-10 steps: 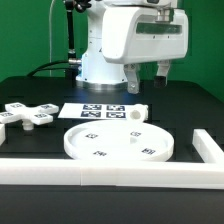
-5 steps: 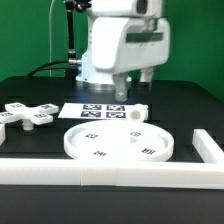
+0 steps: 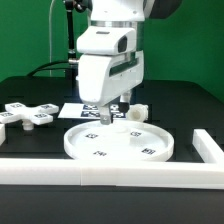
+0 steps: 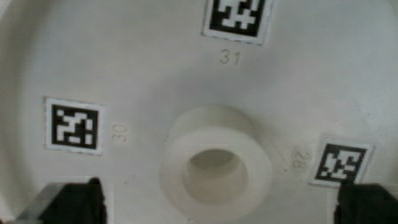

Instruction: Assemble round table

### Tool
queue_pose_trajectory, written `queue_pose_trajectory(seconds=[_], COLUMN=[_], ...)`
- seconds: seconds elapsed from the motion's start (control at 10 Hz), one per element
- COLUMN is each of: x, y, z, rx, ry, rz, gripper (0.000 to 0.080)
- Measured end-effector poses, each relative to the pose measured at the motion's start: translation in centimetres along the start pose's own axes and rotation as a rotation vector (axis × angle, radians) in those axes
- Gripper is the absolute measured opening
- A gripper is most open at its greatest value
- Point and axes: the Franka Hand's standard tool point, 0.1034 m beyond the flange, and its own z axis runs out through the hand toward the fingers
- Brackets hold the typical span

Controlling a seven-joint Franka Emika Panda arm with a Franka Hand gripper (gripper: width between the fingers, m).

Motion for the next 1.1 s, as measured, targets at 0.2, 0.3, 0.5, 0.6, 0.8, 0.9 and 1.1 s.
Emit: queue_pose_trajectory(seconds=[0.2,0.3,0.5,0.6,0.8,0.9,1.1], x=[0.0,0.1,0.9,1.3,1.3,1.3,1.0], y=[-0.1,-0.3,-0.9,-0.5,-0.4,-0.6,-0.5], z=[0.2,0.8,2.3,2.8,3.6,3.8,3.9], rx=[0.003,0.009,0.026,0.033,0.040,0.044,0.045], ry=[-0.001,-0.002,0.000,0.000,-0.001,-0.002,-0.003], rz=[0.000,-0.003,-0.017,-0.028,-0.038,-0.039,-0.039], gripper=[0.0649,0.0649,0.0649,0.0649,0.0649,0.0649,0.0622])
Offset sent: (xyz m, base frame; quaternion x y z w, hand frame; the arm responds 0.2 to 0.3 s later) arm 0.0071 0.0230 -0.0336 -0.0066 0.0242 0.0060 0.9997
